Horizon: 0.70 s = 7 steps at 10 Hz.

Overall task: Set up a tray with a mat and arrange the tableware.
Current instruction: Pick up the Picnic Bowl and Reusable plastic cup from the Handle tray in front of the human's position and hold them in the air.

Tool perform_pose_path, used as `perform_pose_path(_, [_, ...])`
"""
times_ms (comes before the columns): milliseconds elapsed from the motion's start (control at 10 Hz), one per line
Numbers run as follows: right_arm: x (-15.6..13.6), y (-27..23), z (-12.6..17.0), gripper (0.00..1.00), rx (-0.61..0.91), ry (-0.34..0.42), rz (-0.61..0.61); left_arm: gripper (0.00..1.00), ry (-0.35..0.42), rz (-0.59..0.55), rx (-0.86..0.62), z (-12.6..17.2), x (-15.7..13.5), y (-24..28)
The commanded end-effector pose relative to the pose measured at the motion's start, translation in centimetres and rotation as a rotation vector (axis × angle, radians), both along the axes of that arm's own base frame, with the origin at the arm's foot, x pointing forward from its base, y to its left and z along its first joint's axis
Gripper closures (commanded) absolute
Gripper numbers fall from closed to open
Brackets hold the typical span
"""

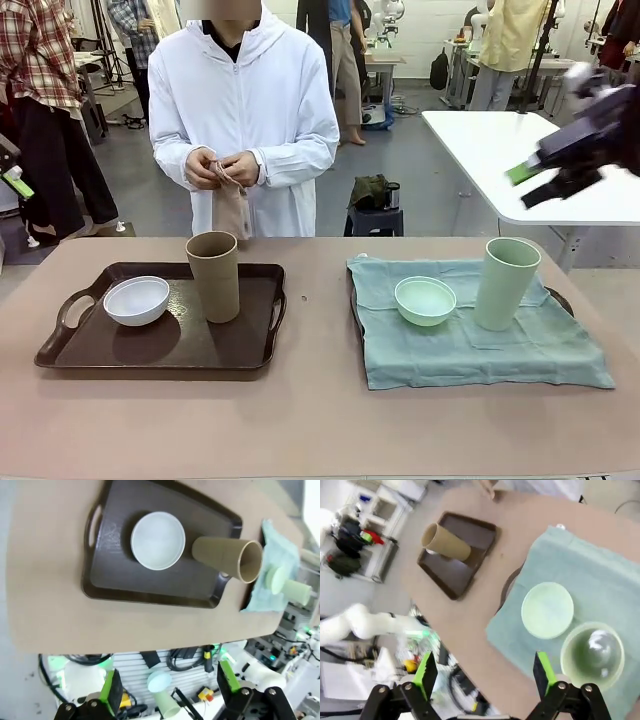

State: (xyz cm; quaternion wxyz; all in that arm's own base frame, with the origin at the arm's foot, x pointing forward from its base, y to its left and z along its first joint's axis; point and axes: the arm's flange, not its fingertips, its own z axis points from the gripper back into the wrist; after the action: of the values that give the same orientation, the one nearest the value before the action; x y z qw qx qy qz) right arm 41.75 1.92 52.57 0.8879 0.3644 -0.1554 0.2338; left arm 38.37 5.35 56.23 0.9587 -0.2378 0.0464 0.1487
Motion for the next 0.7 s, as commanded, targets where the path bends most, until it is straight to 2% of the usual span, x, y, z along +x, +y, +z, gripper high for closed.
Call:
perform_pose_path(0, [0.3,6.3,-5.3,0.0,-0.15,-0.139,0.126,0.0,0.039,0.047,0.083,1.0,-0.3,-1.7])
perform_pose_path(200, [0.3,12.4,-9.1,0.0,-0.277,-0.274,0.274,0.0,0.093,0.075,0.117,2.1,0.7,-2.8])
perform_pose_path(400, [0.1,17.2,-11.8,0.0,-0.278,-0.358,0.391,0.0,0.136,0.111,0.129,2.9,2.1,-3.5])
perform_pose_path(500, [0.1,18.1,-12.2,0.0,-0.254,-0.43,0.383,0.0,0.143,0.106,0.126,2.7,2.8,-3.8])
perform_pose_path(600, [0.1,17.6,-11.9,0.0,-0.209,-0.409,0.338,0.0,0.09,0.089,0.1,2.1,0.8,-3.4])
